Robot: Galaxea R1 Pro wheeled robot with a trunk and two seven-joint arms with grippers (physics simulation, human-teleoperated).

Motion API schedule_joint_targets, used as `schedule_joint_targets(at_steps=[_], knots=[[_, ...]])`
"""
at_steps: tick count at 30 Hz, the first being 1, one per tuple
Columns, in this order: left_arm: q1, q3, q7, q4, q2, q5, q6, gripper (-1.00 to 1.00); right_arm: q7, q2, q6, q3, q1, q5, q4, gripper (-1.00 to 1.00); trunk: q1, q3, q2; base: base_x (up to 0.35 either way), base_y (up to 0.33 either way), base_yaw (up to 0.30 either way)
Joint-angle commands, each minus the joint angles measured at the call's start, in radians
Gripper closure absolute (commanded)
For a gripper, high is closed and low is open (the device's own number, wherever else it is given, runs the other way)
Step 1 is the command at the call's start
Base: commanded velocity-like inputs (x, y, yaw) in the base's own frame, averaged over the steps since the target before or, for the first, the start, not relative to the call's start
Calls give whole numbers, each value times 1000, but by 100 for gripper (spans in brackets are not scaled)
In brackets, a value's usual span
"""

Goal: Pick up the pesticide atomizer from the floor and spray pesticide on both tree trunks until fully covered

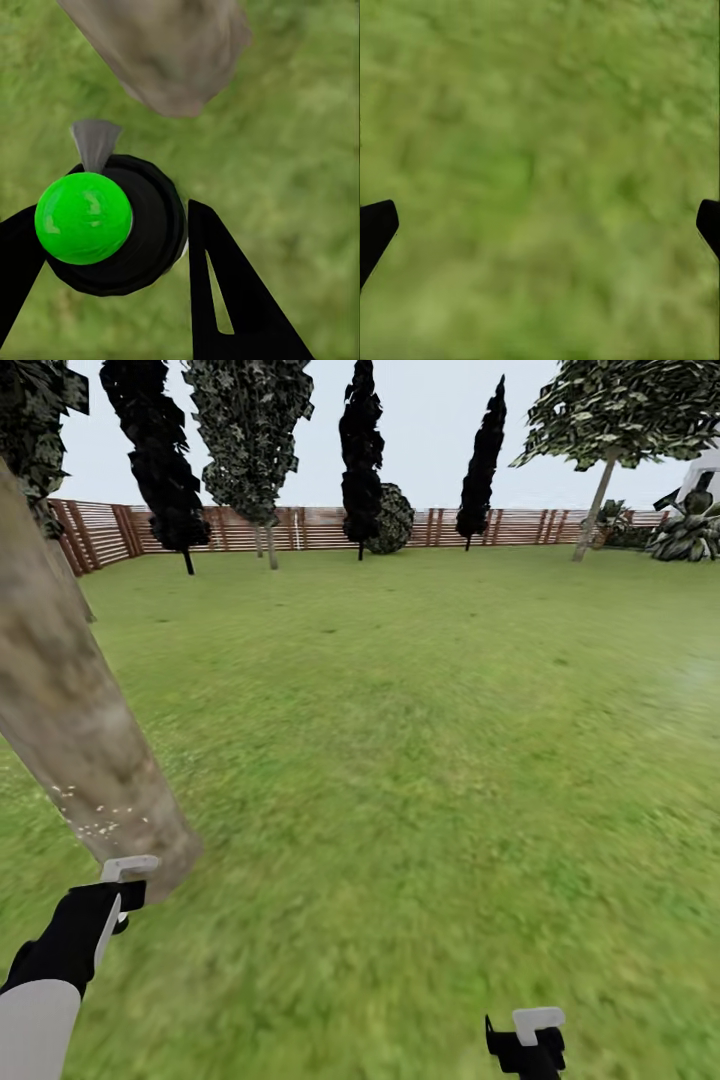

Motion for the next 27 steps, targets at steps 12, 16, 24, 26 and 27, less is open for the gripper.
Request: schedule_joint_targets(at_steps=[12,16,24,26,27], knots=[[-1,1,0,-1,0,-3,3,100,-4,1,-1,-3,0,11,1,-100,0,-1,0,237,-189,278],[-1,1,0,-1,0,-3,3,100,-4,1,-1,-3,0,11,1,-100,0,-1,0,235,-189,278],[-1,1,0,-1,0,-3,3,100,-4,1,-1,-3,0,11,1,-100,0,-1,0,230,-197,278],[-1,1,0,-1,0,-3,3,100,-4,1,-1,-3,0,11,1,-100,0,-1,0,215,-202,278],[-1,1,0,-1,-1,-3,2,100,-4,1,-1,-3,0,11,1,-100,0,-1,0,196,-209,267]])
